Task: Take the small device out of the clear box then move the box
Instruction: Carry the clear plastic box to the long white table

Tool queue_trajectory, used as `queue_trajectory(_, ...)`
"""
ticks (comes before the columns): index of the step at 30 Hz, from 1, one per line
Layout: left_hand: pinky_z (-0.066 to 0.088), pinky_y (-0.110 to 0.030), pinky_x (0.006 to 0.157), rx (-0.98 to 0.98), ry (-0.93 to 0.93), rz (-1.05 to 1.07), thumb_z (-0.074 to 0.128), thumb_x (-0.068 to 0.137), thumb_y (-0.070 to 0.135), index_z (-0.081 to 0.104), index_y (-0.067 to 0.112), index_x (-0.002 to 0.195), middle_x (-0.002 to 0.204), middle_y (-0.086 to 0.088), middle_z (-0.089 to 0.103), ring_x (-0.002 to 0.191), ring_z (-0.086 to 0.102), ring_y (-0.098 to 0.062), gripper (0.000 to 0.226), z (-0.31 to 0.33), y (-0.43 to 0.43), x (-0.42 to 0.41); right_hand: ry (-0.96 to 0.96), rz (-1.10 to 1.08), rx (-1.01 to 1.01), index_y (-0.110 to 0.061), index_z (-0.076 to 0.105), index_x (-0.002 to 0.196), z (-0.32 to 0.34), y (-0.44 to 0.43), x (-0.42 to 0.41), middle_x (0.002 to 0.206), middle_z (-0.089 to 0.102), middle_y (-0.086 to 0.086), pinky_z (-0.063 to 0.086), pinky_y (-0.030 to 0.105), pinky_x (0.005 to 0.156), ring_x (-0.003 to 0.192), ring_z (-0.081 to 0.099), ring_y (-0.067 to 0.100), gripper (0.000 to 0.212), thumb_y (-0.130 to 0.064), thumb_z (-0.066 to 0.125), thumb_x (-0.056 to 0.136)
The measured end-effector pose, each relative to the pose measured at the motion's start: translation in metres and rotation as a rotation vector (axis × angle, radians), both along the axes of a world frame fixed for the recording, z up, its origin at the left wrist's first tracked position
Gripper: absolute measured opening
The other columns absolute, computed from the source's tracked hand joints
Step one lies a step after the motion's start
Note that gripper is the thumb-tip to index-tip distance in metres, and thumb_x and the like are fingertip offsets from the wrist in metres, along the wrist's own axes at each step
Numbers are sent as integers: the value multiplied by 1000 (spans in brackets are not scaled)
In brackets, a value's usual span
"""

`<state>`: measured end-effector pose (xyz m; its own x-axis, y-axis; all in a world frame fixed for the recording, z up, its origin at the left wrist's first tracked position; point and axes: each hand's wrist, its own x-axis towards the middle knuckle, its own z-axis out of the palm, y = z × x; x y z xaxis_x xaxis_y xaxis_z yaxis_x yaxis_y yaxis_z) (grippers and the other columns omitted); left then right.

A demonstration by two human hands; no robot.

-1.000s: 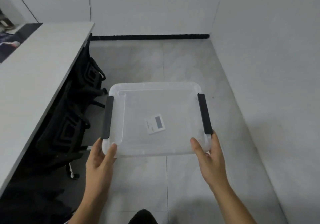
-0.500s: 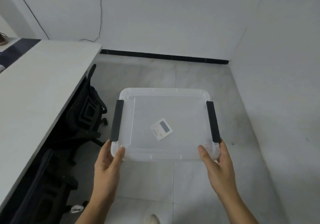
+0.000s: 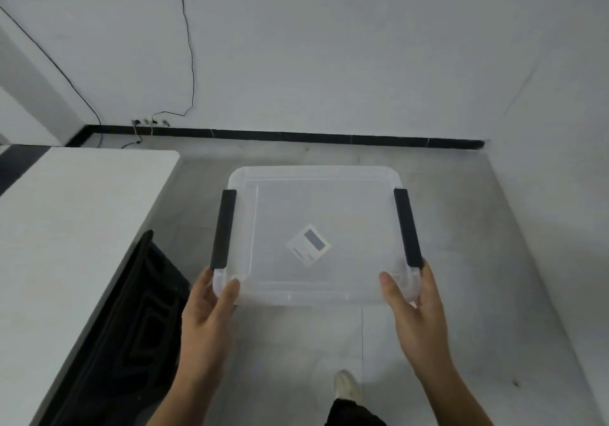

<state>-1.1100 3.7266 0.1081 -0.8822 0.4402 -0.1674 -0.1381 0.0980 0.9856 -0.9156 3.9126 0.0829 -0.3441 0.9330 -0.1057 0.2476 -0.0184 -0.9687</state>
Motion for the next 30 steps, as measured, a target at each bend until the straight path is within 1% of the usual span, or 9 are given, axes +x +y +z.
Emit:
queue_trajectory(2,53,-40,93,5,-6,86,61,97,19,68,34,117,113,4,77,108,72,-17,26,10,30,-45,-13,71,-5,-34,38,149,12,44,-59,147,47,-16,34,17,97,133,44,8,68,-46,65,87)
queue_trajectory(5,52,-38,92,15,-33,191,61,98,19,66,35,120,114,8,77,106,72,-11,28,23,59,-106,-17,214,1,-39,40,144,33,95,-144,135,50,-27,35,-5,76,113,48,-15,60,-41,66,89)
queue_trajectory(8,51,-35,89,47,-70,292,60,98,16,67,34,118,111,9,78,102,74,-8,28,21,87,-173,-25,321,-1,-36,40,147,39,138,-230,135,53,-22,38,-6,72,102,47,-27,64,-41,66,89)
queue_trajectory(13,52,-44,98,62,-75,365,65,95,27,62,26,133,121,3,75,113,71,-17,38,-9,146,-297,-18,412,34,-39,46,136,24,206,-377,118,56,-34,37,-7,70,97,50,-31,50,-31,67,91)
queue_trajectory(17,54,-41,94,92,-104,393,60,98,15,66,26,124,115,-4,77,109,72,-22,29,-11,203,-420,-42,385,60,-31,47,142,23,259,-503,125,61,-18,40,-5,70,100,55,-22,59,-38,68,88)
queue_trajectory(20,53,-41,98,69,-87,375,61,98,19,63,35,121,116,3,75,112,70,-20,29,-1,243,-508,-30,365,75,-31,47,142,33,297,-585,125,64,-12,51,11,81,103,62,-8,68,-49,66,80)
queue_trajectory(22,52,-42,100,74,-76,358,62,97,22,62,35,127,120,7,74,117,68,-18,33,5,263,-557,-23,354,77,-34,49,140,41,318,-630,119,66,-18,54,29,88,103,64,0,59,-44,67,84)
queue_trajectory(26,49,-51,104,30,-71,377,68,88,37,64,32,129,123,-1,74,119,67,-22,42,14,293,-643,-1,390,60,-41,51,132,50,353,-724,109,63,-39,45,10,82,100,59,-18,47,-29,68,90)
queue_trajectory(30,48,-55,105,30,-103,529,68,82,37,65,31,128,121,-3,74,118,66,-26,46,0,314,-731,16,516,27,-39,50,136,32,384,-839,122,64,-26,45,4,82,107,59,-16,51,-28,69,89)
